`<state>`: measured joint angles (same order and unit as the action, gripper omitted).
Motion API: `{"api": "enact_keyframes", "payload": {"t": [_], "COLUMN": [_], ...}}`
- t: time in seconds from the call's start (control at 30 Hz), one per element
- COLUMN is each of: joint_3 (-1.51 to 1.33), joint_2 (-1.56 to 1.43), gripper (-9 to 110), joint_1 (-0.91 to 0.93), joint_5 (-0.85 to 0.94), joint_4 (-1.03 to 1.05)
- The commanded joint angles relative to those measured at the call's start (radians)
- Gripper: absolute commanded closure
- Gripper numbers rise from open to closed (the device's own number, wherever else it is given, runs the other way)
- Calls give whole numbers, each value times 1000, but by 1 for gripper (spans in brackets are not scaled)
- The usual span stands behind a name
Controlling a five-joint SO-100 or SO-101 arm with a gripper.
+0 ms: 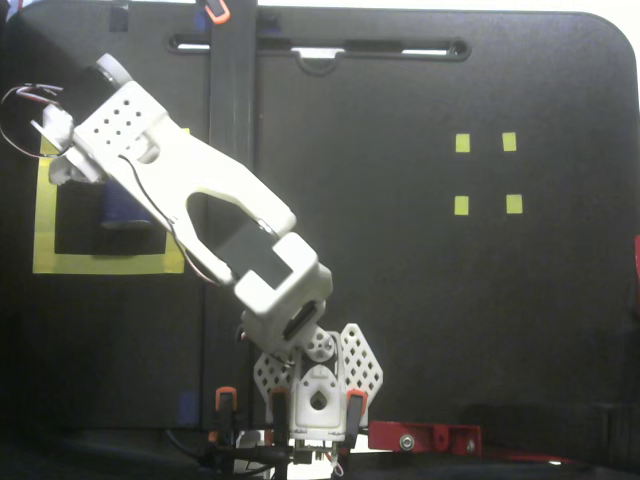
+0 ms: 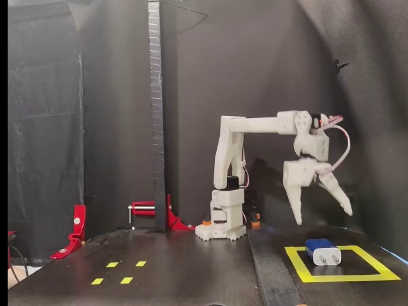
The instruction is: Grasp the block and place it in the designated area.
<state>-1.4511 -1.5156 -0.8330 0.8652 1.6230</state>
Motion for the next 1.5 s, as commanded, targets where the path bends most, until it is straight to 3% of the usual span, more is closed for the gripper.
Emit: {"api": "enact_keyframes", "payload": {"t": [0.0,0.5,0.73,1.13,1.47], "joint_3": [60,141,141,140,138], "joint_2": [-58,-57,-57,-52,-49], "gripper": [57,57,77,98,101], "joint_1": [12,38,38,38,38], "joint_5": [15,37,35,34,17], "joint_4": [21,80,81,77,72]}}
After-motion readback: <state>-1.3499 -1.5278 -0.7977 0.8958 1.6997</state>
